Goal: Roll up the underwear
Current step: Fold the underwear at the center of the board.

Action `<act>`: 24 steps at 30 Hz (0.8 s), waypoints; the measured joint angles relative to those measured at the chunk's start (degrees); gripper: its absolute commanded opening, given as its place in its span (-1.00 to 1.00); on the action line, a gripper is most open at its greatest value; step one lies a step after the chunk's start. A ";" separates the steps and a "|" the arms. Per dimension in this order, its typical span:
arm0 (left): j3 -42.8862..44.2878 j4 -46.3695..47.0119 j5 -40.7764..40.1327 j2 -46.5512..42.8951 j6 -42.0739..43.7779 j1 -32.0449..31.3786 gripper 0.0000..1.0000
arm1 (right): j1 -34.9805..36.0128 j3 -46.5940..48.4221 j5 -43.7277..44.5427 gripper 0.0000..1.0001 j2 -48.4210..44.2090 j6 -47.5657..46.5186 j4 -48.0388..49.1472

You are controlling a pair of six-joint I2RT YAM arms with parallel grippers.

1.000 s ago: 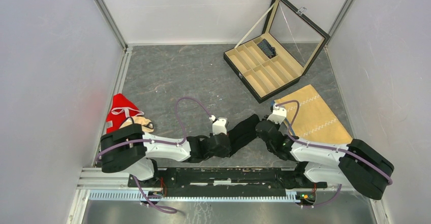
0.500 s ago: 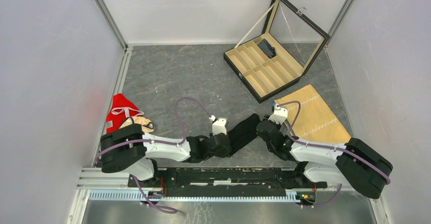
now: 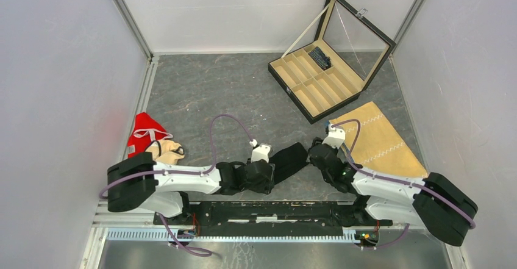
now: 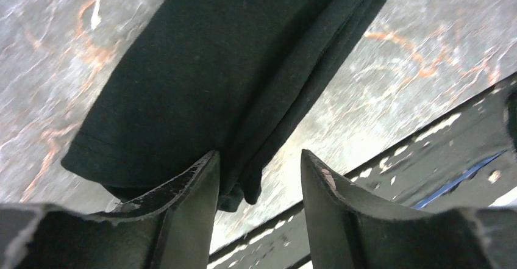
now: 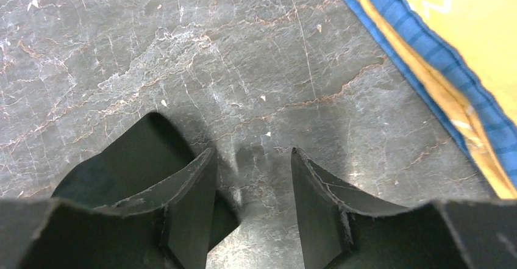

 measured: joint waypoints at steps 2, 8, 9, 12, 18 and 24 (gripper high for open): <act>0.00 -3.85 0.57 -2.01 0.66 0.00 0.26 | 0.00 0.04 0.13 0.16 -1.62 -0.46 -1.20; 0.96 -11.80 0.79 -6.78 2.27 -0.02 0.37 | -0.04 1.64 0.70 0.19 -7.63 -2.47 -4.85; 1.51 -12.70 0.87 -7.28 2.51 -0.02 0.39 | -0.04 1.99 0.79 0.19 -8.79 -2.97 -5.40; 2.51 -13.79 1.16 -8.41 3.30 -0.02 0.49 | -0.04 2.75 0.66 0.18 -11.80 -5.29 -6.51; 3.78 -15.87 2.38 -11.52 3.93 -0.02 0.52 | -0.15 6.27 -4.17 0.12 -13.03 -15.17 -7.76; 4.81 -16.57 2.82 -15.61 4.83 -0.02 -0.59 | -0.15 15.45 -13.20 -0.40 -6.97 -25.38 -8.79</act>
